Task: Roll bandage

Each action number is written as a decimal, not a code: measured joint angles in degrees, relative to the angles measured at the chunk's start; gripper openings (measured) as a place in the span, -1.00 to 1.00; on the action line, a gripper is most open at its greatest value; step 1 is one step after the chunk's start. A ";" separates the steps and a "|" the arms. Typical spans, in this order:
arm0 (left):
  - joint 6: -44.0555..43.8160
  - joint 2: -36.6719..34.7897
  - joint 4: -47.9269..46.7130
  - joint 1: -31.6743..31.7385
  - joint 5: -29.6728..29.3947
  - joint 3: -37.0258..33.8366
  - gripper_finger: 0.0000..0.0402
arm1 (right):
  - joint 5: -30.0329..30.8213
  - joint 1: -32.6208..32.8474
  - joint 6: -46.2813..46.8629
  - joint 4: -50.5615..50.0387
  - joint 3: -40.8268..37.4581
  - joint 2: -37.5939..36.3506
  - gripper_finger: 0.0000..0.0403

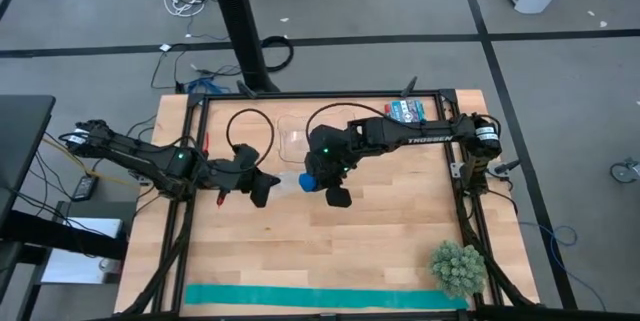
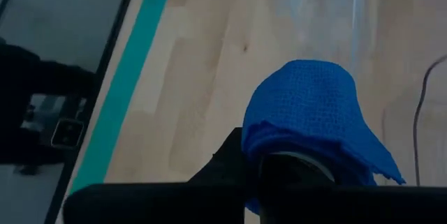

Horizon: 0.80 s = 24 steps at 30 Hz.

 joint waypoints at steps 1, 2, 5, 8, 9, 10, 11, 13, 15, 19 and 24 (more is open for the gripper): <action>0.85 0.01 -0.14 -0.01 0.91 0.00 -0.99 | -0.79 -0.22 -0.37 -0.66 0.00 0.02 -0.96; 1.36 0.00 -0.36 -0.01 1.22 0.00 -0.99 | -2.09 -0.43 -0.86 -0.83 0.00 0.04 -0.96; 2.67 0.00 -0.34 -0.01 1.66 0.00 -0.99 | -6.41 -0.67 -2.56 -0.47 -0.24 0.04 -0.96; 4.94 0.70 -0.24 -0.01 1.52 0.00 -0.99 | -6.96 -0.56 -3.71 -1.94 -0.35 0.13 -0.96; 5.69 1.29 -0.27 -0.01 1.27 0.00 -0.99 | -7.11 -0.54 -4.04 -2.55 -0.35 0.13 -0.96; 5.91 2.03 -0.33 -0.01 1.14 -0.01 -0.99 | -7.02 -0.62 -4.24 -3.61 -0.35 0.13 -0.96; 6.01 2.85 -0.13 -0.03 1.13 -0.04 -0.99 | -6.86 -0.81 -4.23 -5.16 -0.35 0.13 -0.96; 6.15 4.82 2.51 -0.03 0.78 -0.04 -0.99 | -6.51 -1.27 -3.57 -8.48 -0.35 0.13 -0.96; 7.44 7.07 5.94 -0.03 0.31 -0.04 -0.99 | -6.94 -1.84 -2.89 -12.53 -0.35 0.13 -0.96; 10.18 12.00 15.62 -0.03 -0.12 -0.04 -0.99 | -8.05 -2.69 -3.22 -21.36 -0.35 -0.01 -0.96; 13.78 17.61 25.62 -0.12 -4.30 -0.04 -0.99 | -9.63 -3.19 -4.74 -25.88 -0.35 -2.28 -0.96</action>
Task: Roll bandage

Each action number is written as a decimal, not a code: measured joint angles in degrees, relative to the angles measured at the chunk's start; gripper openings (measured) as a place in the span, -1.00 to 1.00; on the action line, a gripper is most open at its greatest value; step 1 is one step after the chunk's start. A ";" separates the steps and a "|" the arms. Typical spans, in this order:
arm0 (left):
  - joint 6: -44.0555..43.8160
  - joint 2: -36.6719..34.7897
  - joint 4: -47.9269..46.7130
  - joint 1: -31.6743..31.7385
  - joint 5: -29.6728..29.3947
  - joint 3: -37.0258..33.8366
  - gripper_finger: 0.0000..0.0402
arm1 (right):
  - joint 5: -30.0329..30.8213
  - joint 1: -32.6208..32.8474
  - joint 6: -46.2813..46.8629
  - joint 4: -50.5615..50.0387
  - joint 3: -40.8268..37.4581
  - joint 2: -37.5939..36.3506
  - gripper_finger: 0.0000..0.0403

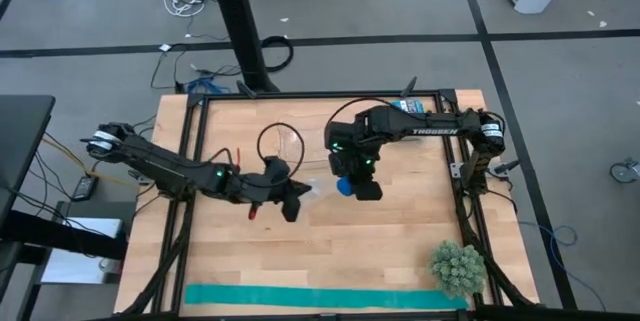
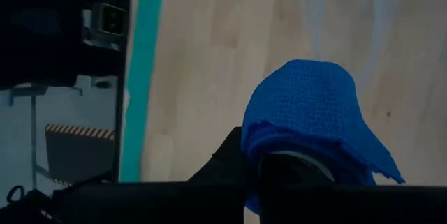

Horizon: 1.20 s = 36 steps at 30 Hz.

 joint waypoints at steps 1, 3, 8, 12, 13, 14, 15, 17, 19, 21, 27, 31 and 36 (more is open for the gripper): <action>0.95 0.98 1.89 0.00 -0.87 0.00 -0.99 | -0.31 -0.08 -0.10 -0.04 0.00 -0.65 -0.96; 2.66 2.87 5.11 0.00 -2.42 0.00 -0.99 | -0.52 -0.15 -0.11 -0.31 0.00 -1.80 -0.96; 5.48 8.82 20.91 0.00 -2.72 -2.56 -0.99 | -0.54 -0.85 -0.04 -2.49 0.02 -3.73 -0.96; 5.45 14.05 37.01 0.06 -2.56 -7.20 -1.00 | -0.52 -1.31 0.13 -7.59 0.02 -4.50 -0.97; 5.54 15.01 39.61 0.18 -2.48 -7.91 -1.00 | -0.48 -1.31 0.08 -8.52 0.02 -4.80 -0.97; 5.58 15.68 41.00 0.45 -2.03 -8.28 -1.00 | -0.50 -1.31 -0.04 -9.04 0.02 -5.13 -0.97; 5.62 16.02 41.27 0.63 -1.36 -8.35 -1.00 | -0.51 -1.31 -0.25 -8.97 0.02 -5.46 -0.97; 7.19 16.12 40.29 0.79 -0.19 -8.31 -1.00 | -0.58 -1.26 -0.79 -8.83 0.02 -5.74 -0.97; 10.28 16.12 39.13 0.77 0.46 -7.36 -1.00 | -1.36 -1.24 -1.32 -8.26 0.02 -5.69 -0.97; 11.67 15.88 36.89 0.74 0.69 -6.33 -1.00 | -3.70 -1.24 -1.49 -6.63 0.04 -5.34 -0.97; 11.36 15.83 29.67 0.76 1.30 -2.72 -1.00 | -5.74 -0.96 -0.87 -2.49 -0.49 -4.40 -0.97; 9.71 15.79 26.41 0.75 1.91 -1.88 -1.00 | -7.25 -0.71 0.58 -3.77 -0.52 -3.79 -0.97; 8.14 15.79 25.21 0.76 2.09 -1.79 -1.00 | -8.50 0.32 0.08 -6.52 -0.52 -3.79 -0.97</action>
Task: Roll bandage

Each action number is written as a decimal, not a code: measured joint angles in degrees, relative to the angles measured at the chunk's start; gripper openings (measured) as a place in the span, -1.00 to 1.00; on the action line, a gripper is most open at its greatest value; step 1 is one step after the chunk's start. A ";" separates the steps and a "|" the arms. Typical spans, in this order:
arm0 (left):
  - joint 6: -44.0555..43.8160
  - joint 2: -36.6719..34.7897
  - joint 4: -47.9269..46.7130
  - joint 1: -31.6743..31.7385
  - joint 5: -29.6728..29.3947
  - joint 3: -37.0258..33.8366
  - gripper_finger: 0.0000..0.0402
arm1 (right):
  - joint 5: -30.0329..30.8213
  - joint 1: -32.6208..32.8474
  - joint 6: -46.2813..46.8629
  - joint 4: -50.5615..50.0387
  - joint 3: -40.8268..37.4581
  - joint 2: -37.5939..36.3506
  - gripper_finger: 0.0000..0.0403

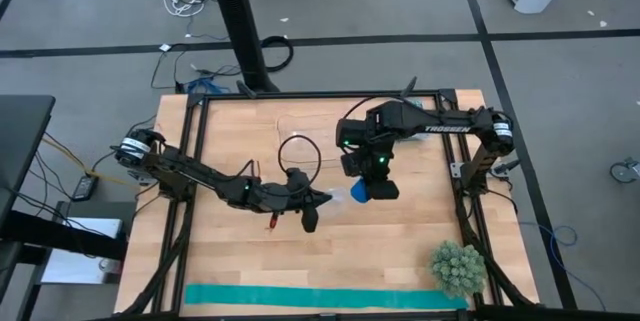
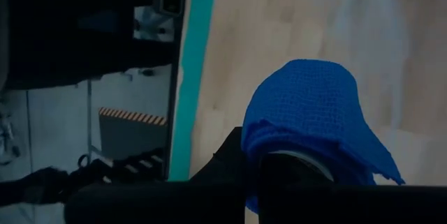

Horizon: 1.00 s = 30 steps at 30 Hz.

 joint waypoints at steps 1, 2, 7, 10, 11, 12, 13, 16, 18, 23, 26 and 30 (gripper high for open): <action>-0.27 0.00 -0.47 -0.01 0.00 0.00 -1.00 | -0.31 0.23 -0.02 -0.28 0.00 0.00 -0.98; -0.93 0.00 -1.07 0.00 -0.02 0.00 -1.00 | -0.80 0.43 -0.03 -0.67 0.00 0.00 -0.98; -0.90 0.00 -1.27 0.00 -0.21 0.00 -1.00 | -0.60 1.37 -1.10 -0.48 0.02 0.34 -0.98; 0.06 0.00 -1.28 -0.01 -0.27 0.00 -1.00 | 0.47 1.29 -1.27 0.96 -0.79 0.76 -0.98; 0.17 0.00 -1.26 -0.03 -0.29 0.00 -1.00 | 0.48 0.89 -1.00 1.94 -1.73 0.61 -0.98; 0.17 0.00 -1.28 -0.15 -0.31 0.00 -1.00 | 0.27 0.46 -0.48 2.33 -2.62 0.61 -0.98; 0.18 0.00 -1.31 -0.25 -0.31 0.00 -1.00 | -0.41 0.02 -0.20 2.18 -3.56 0.61 -0.98; 0.21 0.00 -1.28 -0.33 -0.33 0.02 -1.00 | -2.30 -0.85 -0.22 2.41 -6.10 0.61 -0.98; 0.47 0.00 -1.44 -0.35 -0.33 0.02 -1.00 | -2.81 -1.07 -0.25 3.60 -7.78 0.62 -0.98; 0.45 0.00 -1.52 -0.35 -0.33 0.02 -1.00 | -5.31 -1.53 0.10 5.44 -8.58 0.61 -0.98; 0.52 0.00 -1.68 -0.35 -0.33 0.02 -1.00 | -6.05 -2.02 1.13 6.18 -8.59 0.61 -0.98; 0.32 0.00 -1.80 -0.52 -0.33 0.02 -1.00 | -7.25 -2.87 3.59 5.25 -8.59 0.10 -0.98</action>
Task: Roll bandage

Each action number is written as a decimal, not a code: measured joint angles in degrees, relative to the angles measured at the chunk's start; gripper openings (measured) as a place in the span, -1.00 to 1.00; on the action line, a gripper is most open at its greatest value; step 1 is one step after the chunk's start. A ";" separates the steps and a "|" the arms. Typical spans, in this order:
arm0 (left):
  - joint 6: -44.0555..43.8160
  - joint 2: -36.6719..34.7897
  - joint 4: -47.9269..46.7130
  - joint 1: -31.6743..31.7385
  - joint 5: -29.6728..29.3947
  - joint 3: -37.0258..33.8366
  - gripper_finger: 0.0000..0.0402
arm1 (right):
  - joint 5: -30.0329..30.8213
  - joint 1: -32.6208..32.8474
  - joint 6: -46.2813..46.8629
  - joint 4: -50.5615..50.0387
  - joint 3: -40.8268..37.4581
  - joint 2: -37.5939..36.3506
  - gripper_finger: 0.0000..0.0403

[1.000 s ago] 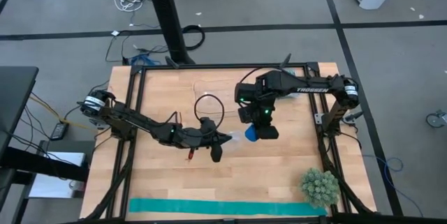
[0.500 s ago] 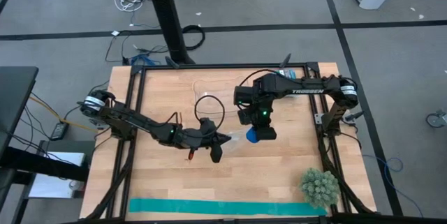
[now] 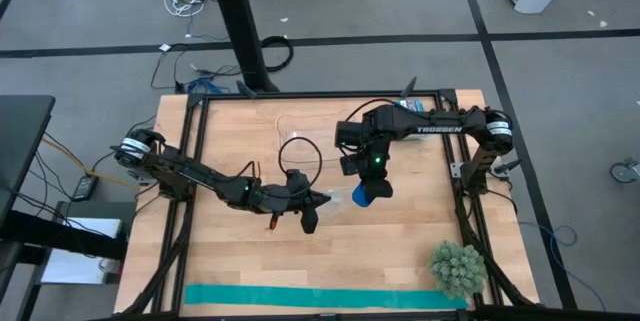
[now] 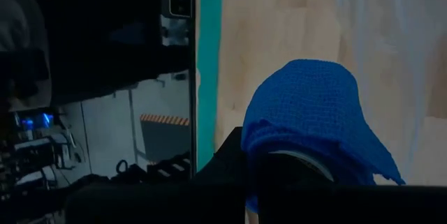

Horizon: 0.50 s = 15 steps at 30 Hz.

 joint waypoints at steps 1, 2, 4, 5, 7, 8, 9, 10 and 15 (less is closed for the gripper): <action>0.05 0.00 0.00 -0.04 0.00 0.00 -1.00 | 0.00 -0.19 0.27 0.02 0.02 -0.23 -0.98; 0.09 0.00 -0.10 -0.05 0.00 0.00 -1.00 | 0.00 -0.43 0.34 -0.02 0.02 -0.45 -0.98; 0.09 0.00 -0.31 -0.05 0.00 0.00 -1.00 | -0.07 -1.06 0.77 0.15 0.02 -0.54 -0.98; 0.11 0.00 -0.31 -0.05 0.00 0.00 -1.00 | -0.09 -1.38 1.17 0.18 0.02 -0.54 -0.98; 0.09 0.00 -0.37 -0.05 0.00 0.00 -1.00 | -0.11 -1.97 1.66 0.21 0.02 -0.54 -0.98; 0.10 0.00 -0.39 -0.05 0.00 0.00 -1.00 | -0.09 -2.21 1.70 0.35 0.02 -0.54 -0.98; 0.10 0.00 -0.37 -0.05 0.00 0.00 -1.00 | -0.09 -2.40 1.87 0.73 0.02 -0.51 -0.98; 0.09 0.00 -0.39 -0.05 0.00 0.00 -1.00 | -0.09 -2.47 2.10 1.26 0.02 -0.49 -0.98; -0.02 0.00 -0.42 -0.05 -0.02 0.00 -1.00 | -1.99 -2.33 3.33 2.32 0.02 -0.47 -0.98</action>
